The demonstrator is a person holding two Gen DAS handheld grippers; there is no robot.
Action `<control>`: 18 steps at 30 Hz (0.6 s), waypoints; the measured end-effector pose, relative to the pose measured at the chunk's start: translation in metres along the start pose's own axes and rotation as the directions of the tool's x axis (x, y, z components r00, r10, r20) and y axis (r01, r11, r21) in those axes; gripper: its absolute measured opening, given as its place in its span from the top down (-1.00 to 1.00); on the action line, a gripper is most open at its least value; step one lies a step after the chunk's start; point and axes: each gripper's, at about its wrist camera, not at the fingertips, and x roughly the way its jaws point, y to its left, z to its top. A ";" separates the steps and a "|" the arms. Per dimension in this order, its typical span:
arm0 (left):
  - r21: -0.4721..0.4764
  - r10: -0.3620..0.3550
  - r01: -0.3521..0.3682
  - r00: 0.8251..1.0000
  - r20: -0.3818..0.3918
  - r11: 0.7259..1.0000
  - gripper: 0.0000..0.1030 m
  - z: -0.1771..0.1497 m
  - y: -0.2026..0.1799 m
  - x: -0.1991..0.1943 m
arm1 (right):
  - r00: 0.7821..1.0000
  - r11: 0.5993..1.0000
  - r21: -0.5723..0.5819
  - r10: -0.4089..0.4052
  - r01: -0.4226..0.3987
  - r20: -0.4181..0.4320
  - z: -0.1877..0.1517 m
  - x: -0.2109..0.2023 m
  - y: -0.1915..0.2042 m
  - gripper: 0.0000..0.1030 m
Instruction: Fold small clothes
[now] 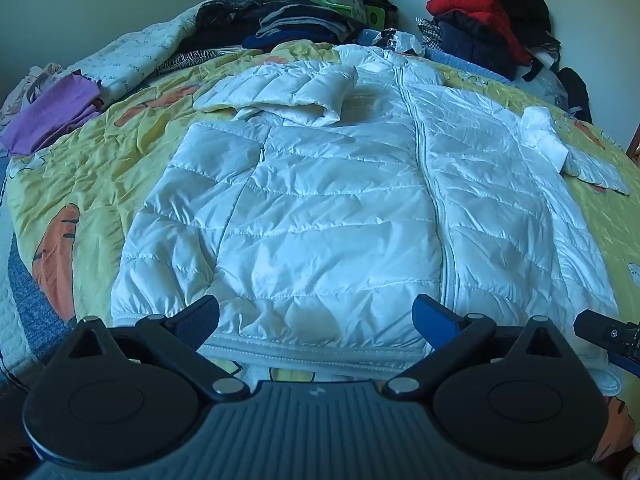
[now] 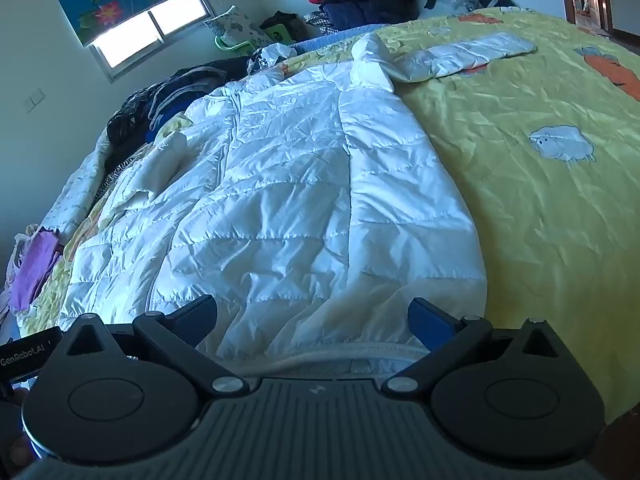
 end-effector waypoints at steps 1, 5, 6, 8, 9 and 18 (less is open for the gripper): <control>-0.001 -0.001 0.001 1.000 0.000 1.000 -1.00 0.000 0.001 0.000 | 1.000 1.000 -0.001 -0.001 0.001 0.002 0.000 0.000 0.000 -1.00; 0.003 0.002 -0.002 1.000 -0.003 1.000 -1.00 -0.001 0.002 -0.001 | 1.000 1.000 -0.011 -0.005 0.005 0.009 0.000 -0.002 0.002 -1.00; 0.002 -0.001 0.001 1.000 -0.001 1.000 -1.00 -0.001 0.002 -0.001 | 1.000 1.000 -0.013 -0.006 0.006 0.010 0.000 -0.002 0.003 -1.00; -0.002 -0.009 0.009 1.000 0.006 1.000 -1.00 -0.002 0.004 -0.003 | 1.000 1.000 -0.017 -0.009 0.010 0.012 -0.001 -0.003 0.004 -1.00; -0.008 -0.019 0.019 1.000 0.004 1.000 -1.00 -0.004 0.000 0.001 | 1.000 1.000 -0.022 -0.012 0.013 0.013 -0.001 -0.004 0.006 -1.00; -0.049 -0.143 0.143 0.990 0.013 0.989 -1.00 -0.002 0.004 -0.003 | 1.000 0.999 -0.021 -0.026 0.025 -0.004 0.000 0.001 0.005 -1.00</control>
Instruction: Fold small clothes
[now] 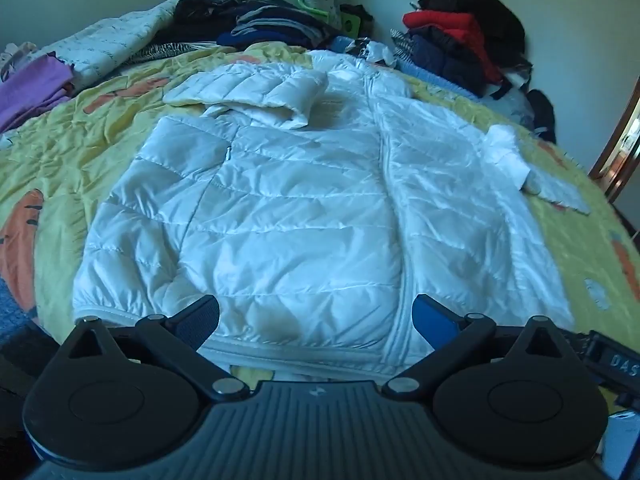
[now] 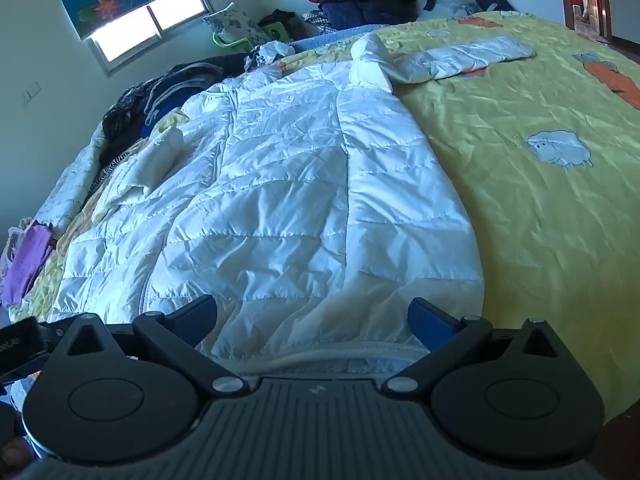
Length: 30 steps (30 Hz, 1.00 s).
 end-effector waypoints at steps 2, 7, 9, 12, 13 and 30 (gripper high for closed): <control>-0.006 -0.003 0.003 1.000 0.001 1.000 -1.00 0.000 0.000 -0.001 | 1.000 1.000 0.006 0.003 -0.003 0.001 0.000 0.000 -0.002 -1.00; -0.008 0.010 -0.010 1.000 -0.009 1.000 -1.00 0.000 -0.001 0.000 | 1.000 1.000 0.017 0.005 -0.005 0.001 0.000 -0.001 -0.005 -1.00; -0.008 -0.003 0.003 1.000 -0.002 1.000 -1.00 0.000 -0.002 -0.001 | 1.000 1.000 0.020 0.004 -0.004 0.001 0.000 0.000 -0.006 -0.99; -0.007 -0.021 0.021 1.000 -0.004 1.000 -1.00 0.000 0.000 -0.002 | 1.000 1.000 0.018 0.002 -0.002 -0.002 -0.001 0.000 -0.004 -1.00; -0.008 -0.023 0.022 1.000 -0.007 1.000 -1.00 0.000 0.000 -0.002 | 1.000 1.000 0.018 0.001 -0.001 -0.003 -0.001 0.000 -0.004 -1.00; -0.031 -0.006 0.005 1.000 -0.018 1.000 -1.00 -0.001 0.003 -0.002 | 1.000 1.000 0.025 0.002 -0.002 -0.005 -0.001 0.002 -0.007 -0.99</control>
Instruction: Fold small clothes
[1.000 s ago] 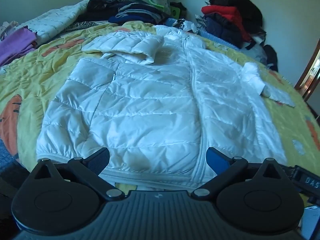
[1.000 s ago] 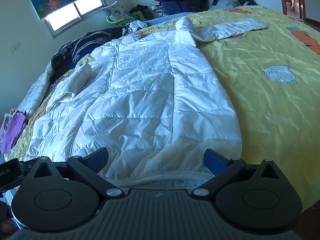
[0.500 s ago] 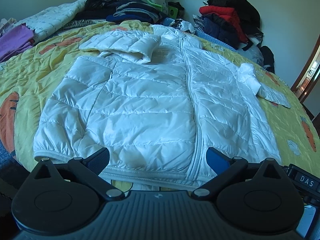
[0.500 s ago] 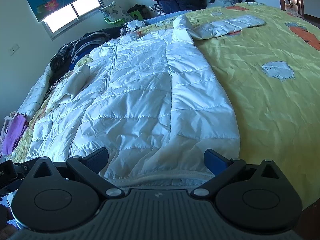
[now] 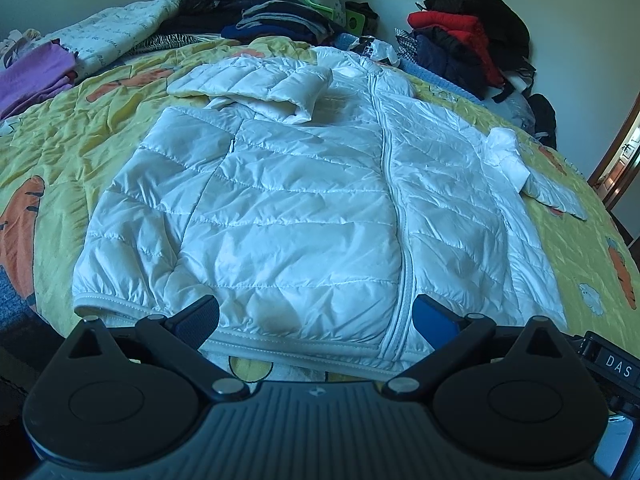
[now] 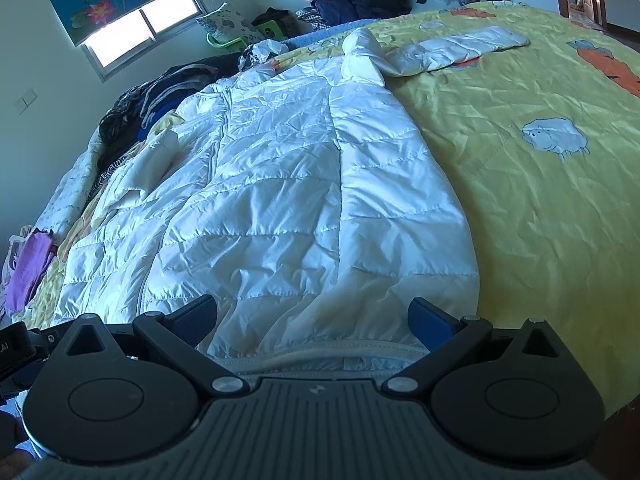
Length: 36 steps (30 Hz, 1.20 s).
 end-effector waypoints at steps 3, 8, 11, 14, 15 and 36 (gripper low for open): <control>0.002 0.001 -0.001 1.000 -0.001 1.000 -1.00 0.000 -0.001 -0.001 | 1.000 1.000 0.000 0.000 0.000 0.000 0.000 0.000 0.000 -0.99; 0.002 0.000 0.000 1.000 -0.003 1.000 -1.00 0.001 0.001 0.001 | 1.000 1.000 0.002 0.001 -0.001 -0.001 0.000 0.000 -0.001 -0.99; -0.001 -0.003 0.003 1.000 -0.008 1.000 -1.00 0.001 0.001 0.002 | 1.000 1.000 0.003 0.000 0.000 -0.001 0.000 0.000 -0.001 -0.99; -0.001 -0.008 0.008 1.000 -0.009 1.000 -1.00 0.001 0.000 0.002 | 1.000 1.000 0.003 0.000 0.000 -0.003 0.000 0.001 -0.001 -0.99; 0.000 -0.008 0.008 1.000 -0.009 1.000 -1.00 0.001 0.000 0.002 | 1.000 1.000 0.004 0.000 0.000 -0.004 -0.001 0.001 -0.001 -0.99; -0.007 -0.010 0.010 1.000 -0.022 1.000 -1.00 0.002 0.000 0.005 | 1.000 1.000 0.016 0.000 0.000 -0.014 0.001 0.004 -0.004 -0.99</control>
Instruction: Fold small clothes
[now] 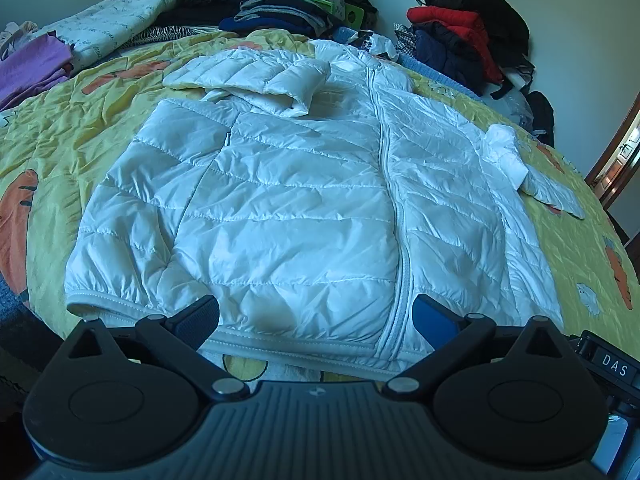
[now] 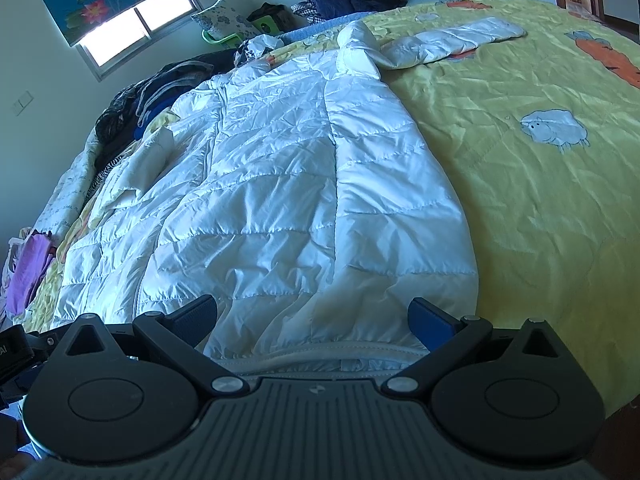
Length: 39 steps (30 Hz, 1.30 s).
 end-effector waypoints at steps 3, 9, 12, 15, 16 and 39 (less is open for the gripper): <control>-0.002 -0.007 0.007 1.000 -0.003 1.000 -1.00 0.001 0.001 0.002 | 1.000 1.000 -0.001 0.001 -0.001 -0.002 0.000 0.001 0.000 -0.99; 0.056 0.008 -0.010 1.000 0.023 0.998 -1.00 0.016 -0.009 0.011 | 0.999 1.000 -0.024 -0.009 0.010 0.037 0.008 -0.001 0.002 -0.99; 0.070 0.000 -0.003 0.999 0.048 0.998 -1.00 0.030 -0.015 0.013 | 0.999 0.999 -0.047 -0.020 0.022 0.038 0.018 0.002 0.005 -0.99; 0.080 -0.010 0.004 0.997 0.077 0.997 -1.00 0.046 -0.020 0.016 | 1.000 0.999 -0.031 -0.012 0.013 0.019 0.034 0.010 0.002 -0.99; 0.086 -0.009 0.002 0.996 0.084 0.996 -1.00 0.051 -0.022 0.018 | 1.000 0.999 -0.029 -0.017 0.018 0.014 0.039 0.014 0.001 -0.99; 0.013 0.093 -0.097 0.983 0.157 0.995 -1.00 0.183 -0.020 0.167 | 0.992 0.992 -0.005 0.126 -0.126 0.028 0.236 0.136 -0.006 -0.99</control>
